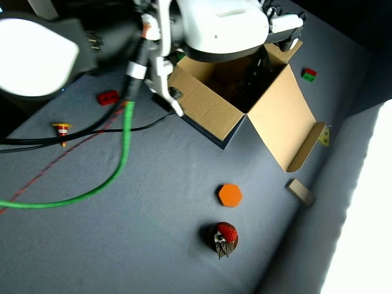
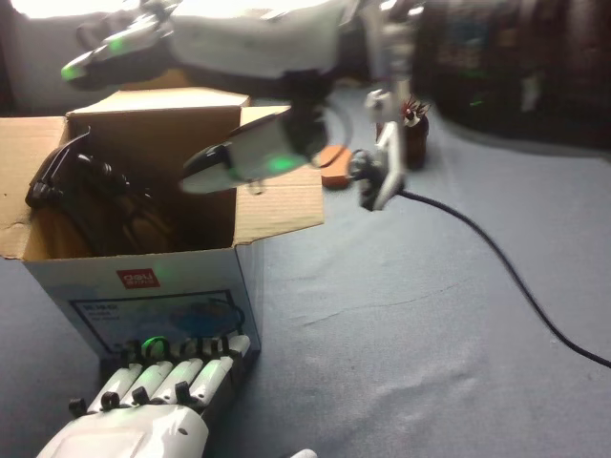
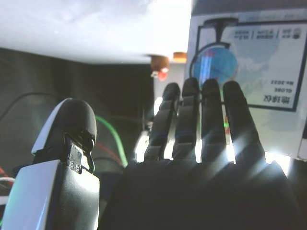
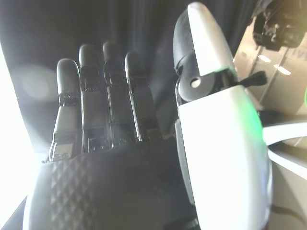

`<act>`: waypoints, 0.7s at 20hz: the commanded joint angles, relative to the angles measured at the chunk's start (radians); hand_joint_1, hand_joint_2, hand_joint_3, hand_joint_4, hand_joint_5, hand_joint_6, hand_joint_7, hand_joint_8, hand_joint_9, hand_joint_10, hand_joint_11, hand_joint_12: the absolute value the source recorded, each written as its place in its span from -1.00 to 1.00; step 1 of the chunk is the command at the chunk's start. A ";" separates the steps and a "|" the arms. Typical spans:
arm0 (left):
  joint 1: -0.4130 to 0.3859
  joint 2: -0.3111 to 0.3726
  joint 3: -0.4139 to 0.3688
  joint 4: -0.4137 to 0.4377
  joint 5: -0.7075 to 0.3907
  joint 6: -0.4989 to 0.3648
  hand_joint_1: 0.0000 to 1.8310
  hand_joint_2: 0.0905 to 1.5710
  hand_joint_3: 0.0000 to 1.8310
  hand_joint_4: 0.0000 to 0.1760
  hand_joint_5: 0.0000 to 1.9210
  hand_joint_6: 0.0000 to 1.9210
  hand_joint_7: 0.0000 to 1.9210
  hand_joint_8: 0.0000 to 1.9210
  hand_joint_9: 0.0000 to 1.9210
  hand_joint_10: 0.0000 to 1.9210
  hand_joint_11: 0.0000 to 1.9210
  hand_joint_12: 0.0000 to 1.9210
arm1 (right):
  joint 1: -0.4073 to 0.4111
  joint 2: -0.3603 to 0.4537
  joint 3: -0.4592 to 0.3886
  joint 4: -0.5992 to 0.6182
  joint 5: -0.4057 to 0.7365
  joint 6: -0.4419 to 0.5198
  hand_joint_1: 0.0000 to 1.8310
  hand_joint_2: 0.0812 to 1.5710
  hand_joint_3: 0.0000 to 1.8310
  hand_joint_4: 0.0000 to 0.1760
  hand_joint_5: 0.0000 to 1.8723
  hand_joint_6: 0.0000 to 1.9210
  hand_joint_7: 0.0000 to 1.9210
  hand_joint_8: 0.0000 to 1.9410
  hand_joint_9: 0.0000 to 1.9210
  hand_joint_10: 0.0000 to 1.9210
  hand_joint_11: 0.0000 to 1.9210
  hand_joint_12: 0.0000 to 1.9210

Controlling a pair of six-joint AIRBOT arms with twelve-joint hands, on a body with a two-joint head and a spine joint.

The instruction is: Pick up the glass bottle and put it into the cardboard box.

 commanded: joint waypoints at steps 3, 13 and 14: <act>-0.021 0.005 -0.041 0.019 -0.105 0.011 -0.88 0.52 -1.00 -1.00 -0.90 -0.99 -0.86 -0.99 -0.91 -0.99 -0.98 -0.99 | 0.046 0.149 -0.141 0.228 -0.075 -0.085 0.03 0.34 -1.00 -1.00 -0.64 -1.00 -0.53 -1.00 -0.62 -0.85 -1.00 0.05; -0.325 -0.001 -0.183 -0.252 -0.290 0.207 -0.86 0.51 -1.00 -1.00 -0.88 -0.99 -0.87 -1.00 -0.92 -1.00 -1.00 -1.00 | 0.124 0.411 -0.380 0.256 -0.555 0.006 -0.11 0.32 -1.00 -1.00 -0.61 -0.99 -0.52 -1.00 -0.58 -0.87 -1.00 0.10; -0.361 -0.003 -0.185 -0.283 -0.290 0.221 -0.86 0.51 -1.00 -1.00 -0.88 -0.99 -0.87 -1.00 -0.92 -0.99 -1.00 -1.00 | 0.117 0.421 -0.387 0.214 -0.556 0.069 -0.24 0.34 -1.00 -1.00 -0.57 -0.98 -0.49 -0.99 -0.56 -0.87 -1.00 0.16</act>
